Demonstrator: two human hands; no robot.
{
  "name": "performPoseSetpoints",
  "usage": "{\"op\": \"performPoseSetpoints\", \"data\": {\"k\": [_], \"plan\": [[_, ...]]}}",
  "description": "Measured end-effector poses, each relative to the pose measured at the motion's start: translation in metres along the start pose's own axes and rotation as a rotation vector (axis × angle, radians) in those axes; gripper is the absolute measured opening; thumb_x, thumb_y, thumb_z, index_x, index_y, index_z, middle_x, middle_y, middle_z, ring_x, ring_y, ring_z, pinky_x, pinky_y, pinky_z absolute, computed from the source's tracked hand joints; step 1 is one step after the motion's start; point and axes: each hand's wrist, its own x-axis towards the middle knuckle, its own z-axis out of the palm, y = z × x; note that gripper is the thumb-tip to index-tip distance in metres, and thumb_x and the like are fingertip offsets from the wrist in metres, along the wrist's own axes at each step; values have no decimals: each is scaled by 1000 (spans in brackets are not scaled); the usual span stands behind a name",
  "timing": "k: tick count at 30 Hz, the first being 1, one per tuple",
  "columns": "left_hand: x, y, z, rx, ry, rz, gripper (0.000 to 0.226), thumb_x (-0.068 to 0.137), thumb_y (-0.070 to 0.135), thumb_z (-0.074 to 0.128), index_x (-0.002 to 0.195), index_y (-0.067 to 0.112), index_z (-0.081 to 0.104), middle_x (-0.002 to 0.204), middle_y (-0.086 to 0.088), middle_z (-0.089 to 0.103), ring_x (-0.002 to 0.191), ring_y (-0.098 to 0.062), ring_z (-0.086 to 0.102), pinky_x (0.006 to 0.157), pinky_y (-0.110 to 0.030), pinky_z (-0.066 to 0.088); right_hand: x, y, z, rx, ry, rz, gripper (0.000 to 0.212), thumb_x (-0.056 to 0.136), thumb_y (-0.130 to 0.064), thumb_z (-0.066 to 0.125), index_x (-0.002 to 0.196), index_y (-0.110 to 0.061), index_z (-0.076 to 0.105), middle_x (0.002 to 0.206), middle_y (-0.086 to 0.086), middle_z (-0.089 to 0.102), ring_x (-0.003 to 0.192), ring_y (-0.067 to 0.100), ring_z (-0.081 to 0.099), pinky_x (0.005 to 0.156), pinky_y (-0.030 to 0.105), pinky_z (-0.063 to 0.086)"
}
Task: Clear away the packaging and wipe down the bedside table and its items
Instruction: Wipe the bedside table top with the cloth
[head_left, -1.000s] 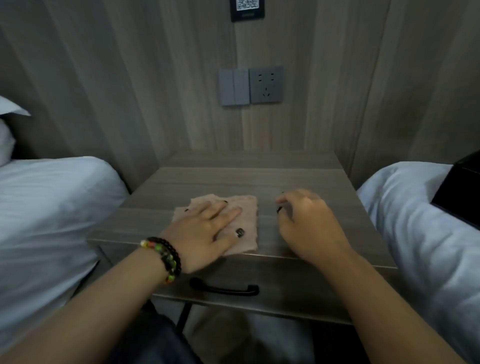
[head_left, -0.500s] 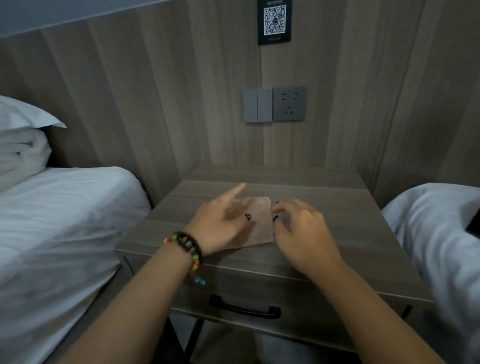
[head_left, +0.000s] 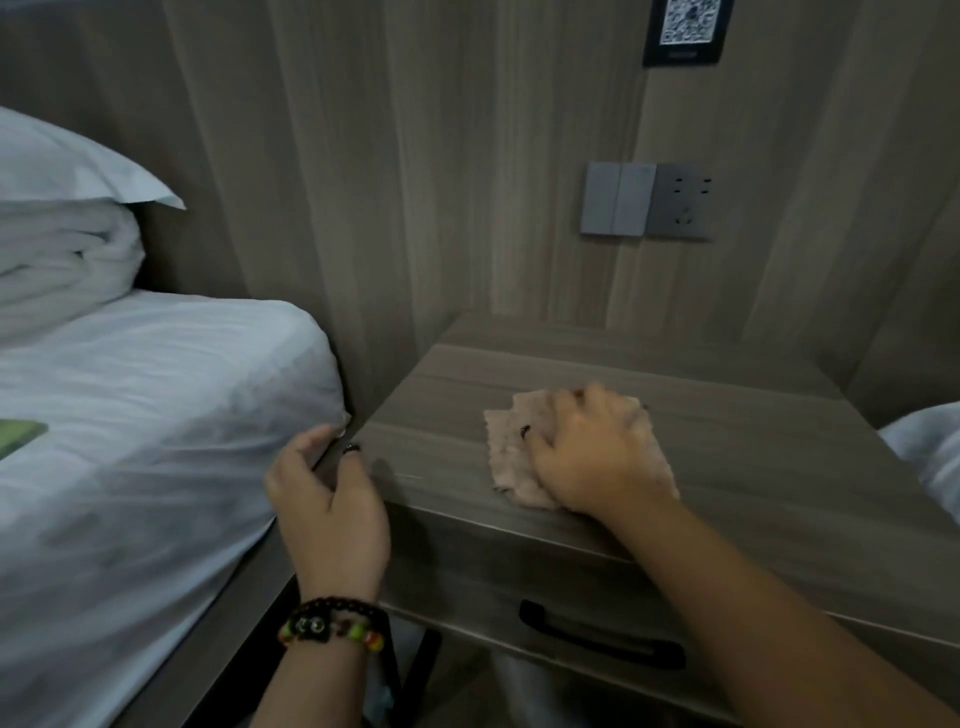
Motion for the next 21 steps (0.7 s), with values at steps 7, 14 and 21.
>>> {"op": "performPoseSetpoints", "data": {"k": [7, 14, 21], "plan": [[22, -1, 11, -263, 74, -290, 17, 94, 13, 51, 108, 22, 52, 133, -9, 48, 90, -5, 50, 68, -9, 35, 13, -30, 15, -3, -74, 107, 56, 95, -51, 28, 138, -17, 43, 140, 11, 34, 133, 36, 29, 110, 61, 20], [13, 12, 22, -254, 121, -300, 33, 92, 13, 51, 125, 11, 51, 141, -13, 38, 113, -18, 50, 88, -22, 40, -18, -84, 32, 1, -69, -148, 52, 98, -46, 31, 137, -16, 44, 145, 14, 32, 135, 39, 24, 110, 63, 17], [-24, 14, 8, -33, -81, 100, 48, 83, 16, 64, 126, 23, 46, 149, -10, 26, 126, 0, 41, 105, -10, 28, -59, -27, 19, -9, 28, -267, 44, 102, -42, 29, 140, -25, 43, 147, 4, 35, 139, 27, 27, 114, 50, 21]]}}
